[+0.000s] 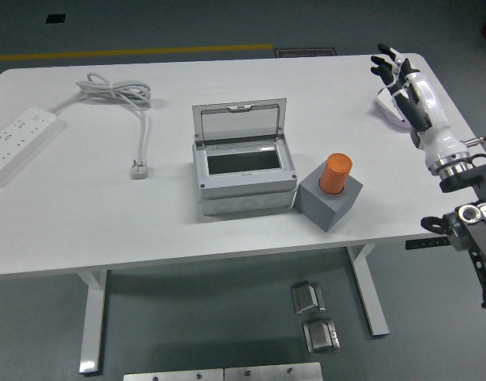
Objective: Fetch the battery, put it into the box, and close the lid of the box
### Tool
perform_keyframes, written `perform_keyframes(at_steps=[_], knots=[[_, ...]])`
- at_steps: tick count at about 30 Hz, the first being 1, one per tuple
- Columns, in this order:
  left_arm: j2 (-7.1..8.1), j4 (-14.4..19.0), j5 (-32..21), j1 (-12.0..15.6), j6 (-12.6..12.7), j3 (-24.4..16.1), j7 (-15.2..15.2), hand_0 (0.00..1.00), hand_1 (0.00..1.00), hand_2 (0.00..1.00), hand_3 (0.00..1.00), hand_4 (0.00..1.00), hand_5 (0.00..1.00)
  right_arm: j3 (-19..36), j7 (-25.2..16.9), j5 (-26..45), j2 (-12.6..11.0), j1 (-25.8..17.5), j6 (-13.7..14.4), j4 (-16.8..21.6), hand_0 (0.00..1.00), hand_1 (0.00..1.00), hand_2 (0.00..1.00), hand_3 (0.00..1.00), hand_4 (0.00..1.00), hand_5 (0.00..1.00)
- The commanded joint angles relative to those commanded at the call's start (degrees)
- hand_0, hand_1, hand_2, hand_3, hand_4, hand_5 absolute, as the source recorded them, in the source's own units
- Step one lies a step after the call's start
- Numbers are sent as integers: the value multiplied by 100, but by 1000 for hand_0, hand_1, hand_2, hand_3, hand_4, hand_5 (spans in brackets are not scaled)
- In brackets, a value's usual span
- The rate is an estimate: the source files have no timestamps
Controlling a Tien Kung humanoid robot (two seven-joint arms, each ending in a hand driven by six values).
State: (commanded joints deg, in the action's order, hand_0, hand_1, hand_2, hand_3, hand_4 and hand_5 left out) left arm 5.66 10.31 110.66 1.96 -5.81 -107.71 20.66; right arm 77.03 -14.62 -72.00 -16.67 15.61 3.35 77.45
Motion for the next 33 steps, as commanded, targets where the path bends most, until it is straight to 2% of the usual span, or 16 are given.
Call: perform_keyframes(at_steps=[4, 5, 10, 11, 16, 17, 18, 22, 23, 28, 29, 33], knots=[[-2, 0, 0, -5, 0, 2, -6, 632, 613, 597, 643, 707, 186, 24, -55, -148, 119, -38, 0, -126, 998, 881, 908, 972, 998, 998], [-3, 0, 0, -6, 0, 3, -8, 631, 613, 597, 643, 707, 185, 37, -76, -191, 163, -48, 11, -166, 913, 779, 816, 893, 998, 998], [-11, 0, -51, -1, -26, 37, -33, 631, 613, 597, 643, 707, 185, 131, -371, -120, 534, -85, 156, -548, 913, 779, 816, 893, 998, 998], [-14, 0, -71, 3, -38, 47, -40, 632, 614, 596, 643, 706, 184, 140, -452, -52, 619, -86, 200, -639, 835, 750, 785, 858, 998, 790], [-18, 0, -94, 13, -76, 60, -65, 632, 614, 596, 643, 706, 184, 49, -882, 443, 976, -77, 436, -1086, 835, 750, 785, 858, 998, 790], [-17, 0, -91, 13, -79, 57, -70, 632, 614, 595, 641, 705, 184, 4, -952, 533, 1029, -76, 475, -1168, 737, 660, 681, 725, 998, 711], [-16, 0, -86, 12, -82, 54, -75, 632, 614, 595, 641, 705, 184, -48, -1018, 615, 1081, -75, 512, -1254, 737, 660, 681, 725, 998, 711], [-17, 0, -70, 6, -84, 45, -93, 632, 614, 595, 641, 705, 184, -161, -1143, 757, 1184, -65, 601, -1470, 737, 660, 681, 725, 998, 711], [-18, 0, -68, 4, -88, 46, -95, 633, 613, 596, 642, 704, 184, -180, -1160, 771, 1198, -61, 622, -1518, 677, 624, 656, 703, 998, 700], [-16, 0, -58, 0, -100, 55, -101, 633, 613, 596, 642, 704, 184, -211, -1185, 835, 1216, -52, 630, -1711, 677, 624, 656, 703, 998, 700], [-15, 0, -53, 0, -102, 54, -101, 631, 614, 595, 642, 705, 184, -219, -1189, 849, 1218, -55, 626, -1746, 643, 642, 734, 756, 998, 735], [-14, 0, -44, 0, -109, 57, -100, 631, 614, 595, 642, 705, 184, -257, -1192, 871, 1242, -67, 599, -1850, 643, 642, 734, 756, 998, 735]])
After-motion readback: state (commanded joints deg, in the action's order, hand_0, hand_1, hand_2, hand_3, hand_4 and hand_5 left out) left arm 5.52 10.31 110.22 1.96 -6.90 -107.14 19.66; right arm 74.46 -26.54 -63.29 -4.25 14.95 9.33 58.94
